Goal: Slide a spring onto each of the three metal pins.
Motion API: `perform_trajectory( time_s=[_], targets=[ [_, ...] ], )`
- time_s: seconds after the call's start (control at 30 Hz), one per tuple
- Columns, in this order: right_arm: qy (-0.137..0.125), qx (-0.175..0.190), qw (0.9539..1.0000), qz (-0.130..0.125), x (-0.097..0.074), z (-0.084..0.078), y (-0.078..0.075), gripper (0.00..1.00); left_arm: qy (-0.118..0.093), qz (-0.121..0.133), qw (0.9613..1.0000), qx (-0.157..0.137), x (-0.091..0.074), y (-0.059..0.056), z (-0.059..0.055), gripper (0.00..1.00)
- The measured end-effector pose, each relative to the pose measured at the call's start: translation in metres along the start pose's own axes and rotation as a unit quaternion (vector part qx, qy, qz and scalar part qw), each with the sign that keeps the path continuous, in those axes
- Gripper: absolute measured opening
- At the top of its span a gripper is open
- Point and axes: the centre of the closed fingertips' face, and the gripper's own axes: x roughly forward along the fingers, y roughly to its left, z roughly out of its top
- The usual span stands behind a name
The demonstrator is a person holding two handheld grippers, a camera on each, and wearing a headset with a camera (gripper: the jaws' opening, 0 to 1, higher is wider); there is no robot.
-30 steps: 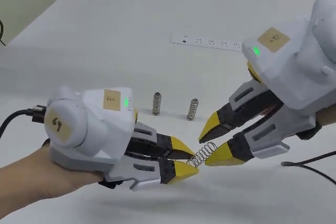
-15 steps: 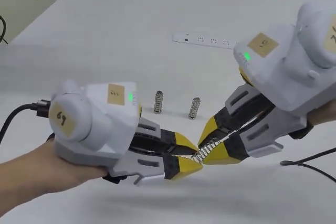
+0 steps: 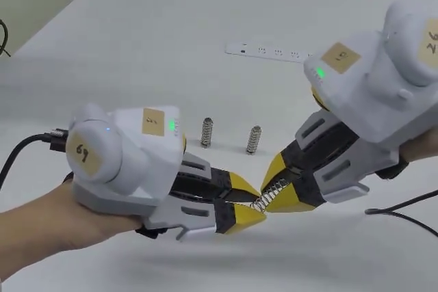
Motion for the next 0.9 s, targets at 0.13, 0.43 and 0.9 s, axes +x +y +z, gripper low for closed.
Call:
perform_trajectory(
  time_s=[0.13, 0.43, 0.9],
  targets=[
    [0.002, 0.001, 1.0, 0.0, -0.0001, -0.0002, 0.0005, 0.08, 0.0, -0.001, 1.0, -0.002, 0.0003, -0.0003, -0.0002, 0.03],
    [0.005, 0.001, 1.0, 0.0, -0.0004, 0.0005, 0.0015, 0.07, -0.002, 0.002, 1.0, -0.007, 0.0002, 0.0005, -0.0002, 0.03],
    [0.003, 0.003, 1.0, 0.001, 0.0, 0.0025, 0.0019, 0.08, -0.006, 0.025, 0.9991, -0.035, -0.0042, 0.0048, -0.0043, 0.12]
  ],
)
